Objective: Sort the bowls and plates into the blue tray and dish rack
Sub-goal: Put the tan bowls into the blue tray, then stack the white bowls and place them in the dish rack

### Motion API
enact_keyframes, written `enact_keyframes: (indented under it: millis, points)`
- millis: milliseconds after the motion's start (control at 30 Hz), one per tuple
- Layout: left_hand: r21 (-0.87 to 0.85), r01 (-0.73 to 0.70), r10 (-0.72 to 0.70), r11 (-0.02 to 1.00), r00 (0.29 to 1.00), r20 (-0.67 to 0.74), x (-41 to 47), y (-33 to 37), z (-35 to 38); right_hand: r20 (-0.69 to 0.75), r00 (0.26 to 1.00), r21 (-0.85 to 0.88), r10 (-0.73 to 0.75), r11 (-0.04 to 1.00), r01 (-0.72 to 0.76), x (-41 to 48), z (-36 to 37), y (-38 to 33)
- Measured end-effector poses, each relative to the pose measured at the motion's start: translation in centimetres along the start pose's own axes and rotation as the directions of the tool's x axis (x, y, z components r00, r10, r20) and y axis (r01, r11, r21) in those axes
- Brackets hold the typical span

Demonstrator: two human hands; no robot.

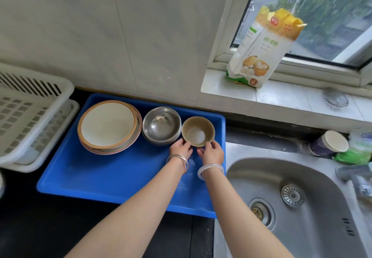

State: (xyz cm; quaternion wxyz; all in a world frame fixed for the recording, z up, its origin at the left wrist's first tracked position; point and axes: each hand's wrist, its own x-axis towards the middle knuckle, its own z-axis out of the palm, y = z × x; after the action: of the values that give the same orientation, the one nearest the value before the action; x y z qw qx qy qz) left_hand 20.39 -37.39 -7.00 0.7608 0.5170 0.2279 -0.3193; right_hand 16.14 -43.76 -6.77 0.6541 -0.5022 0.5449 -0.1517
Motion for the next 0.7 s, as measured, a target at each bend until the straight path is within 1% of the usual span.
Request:
enact_keyframes:
  millis: [167,400,567,633,700]
  points:
    - [-0.002,-0.031,0.031,1.000,0.998,-0.053,0.4,-0.5,0.2,0.032,0.999,-0.010,0.023,1.000,-0.022,0.4,0.0,-0.1]
    - [0.046,-0.052,0.054,0.998,0.998,-0.045,-0.1,-0.8,0.1,0.114,0.991,-0.005,0.069,0.998,-0.068,0.0,-0.7,-0.8]
    - [0.203,-0.056,0.072,0.978,0.995,-0.073,-1.5,-0.7,-1.9,0.103,0.991,-0.071,0.086,0.994,-0.079,-1.6,-1.6,-0.4]
    - [0.305,-0.068,0.095,0.950,0.992,-0.077,-2.7,-0.1,-3.3,0.111,0.993,-0.126,0.042,0.992,-0.028,-2.9,-2.0,0.0]
    - [0.398,-0.090,0.127,0.913,0.989,-0.069,-4.2,0.8,-5.2,0.151,0.988,-0.186,-0.021,0.981,0.049,-4.6,-2.3,0.5]
